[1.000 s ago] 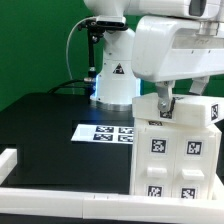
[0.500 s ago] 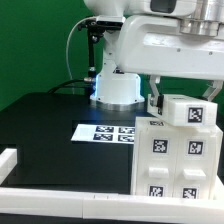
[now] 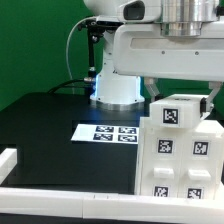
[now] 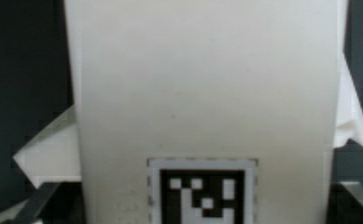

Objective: Assemble cabinet

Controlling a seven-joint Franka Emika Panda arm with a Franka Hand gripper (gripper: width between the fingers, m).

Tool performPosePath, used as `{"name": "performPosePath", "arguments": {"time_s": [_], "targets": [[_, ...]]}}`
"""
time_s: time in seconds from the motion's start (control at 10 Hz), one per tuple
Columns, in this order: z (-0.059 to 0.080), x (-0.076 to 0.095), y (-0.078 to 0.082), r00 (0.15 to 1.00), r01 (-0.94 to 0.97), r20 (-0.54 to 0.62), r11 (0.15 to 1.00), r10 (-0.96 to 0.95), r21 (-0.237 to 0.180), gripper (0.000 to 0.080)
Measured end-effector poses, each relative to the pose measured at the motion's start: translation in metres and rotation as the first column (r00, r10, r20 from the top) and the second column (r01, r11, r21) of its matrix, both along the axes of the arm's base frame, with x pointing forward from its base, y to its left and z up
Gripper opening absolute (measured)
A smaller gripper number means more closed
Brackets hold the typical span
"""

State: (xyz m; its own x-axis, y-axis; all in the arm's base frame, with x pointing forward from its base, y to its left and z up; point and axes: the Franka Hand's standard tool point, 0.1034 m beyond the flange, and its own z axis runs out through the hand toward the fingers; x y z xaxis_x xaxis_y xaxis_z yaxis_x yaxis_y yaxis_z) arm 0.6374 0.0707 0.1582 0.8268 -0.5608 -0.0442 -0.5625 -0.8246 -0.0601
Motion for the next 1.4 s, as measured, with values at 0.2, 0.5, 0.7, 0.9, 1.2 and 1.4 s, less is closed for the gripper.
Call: {"name": "performPosePath", "arguments": {"time_s": [0.2, 0.5, 0.7, 0.9, 1.2, 1.4], "targets": [[-0.0008, -0.0022, -0.0024, 0.972, 0.234, -0.028, 0.972, -0.234, -0.006, 0.0558], [-0.0017, 0.0004, -0.0003, 0.673, 0.738, -0.059, 0.674, -0.737, -0.008, 0.0558], [-0.0009, 0.003, 0.0, 0.574, 0.818, -0.058, 0.576, -0.817, -0.004, 0.0558], [-0.0013, 0.0025, 0.0003, 0.394, 0.918, -0.079, 0.396, -0.916, -0.014, 0.0558], [-0.0008, -0.0035, 0.0048, 0.109, 0.993, -0.109, 0.112, -0.988, -0.026, 0.0558], [-0.0013, -0.0069, 0.0043, 0.176, 0.984, -0.09, 0.178, -0.98, -0.014, 0.0558]]}}
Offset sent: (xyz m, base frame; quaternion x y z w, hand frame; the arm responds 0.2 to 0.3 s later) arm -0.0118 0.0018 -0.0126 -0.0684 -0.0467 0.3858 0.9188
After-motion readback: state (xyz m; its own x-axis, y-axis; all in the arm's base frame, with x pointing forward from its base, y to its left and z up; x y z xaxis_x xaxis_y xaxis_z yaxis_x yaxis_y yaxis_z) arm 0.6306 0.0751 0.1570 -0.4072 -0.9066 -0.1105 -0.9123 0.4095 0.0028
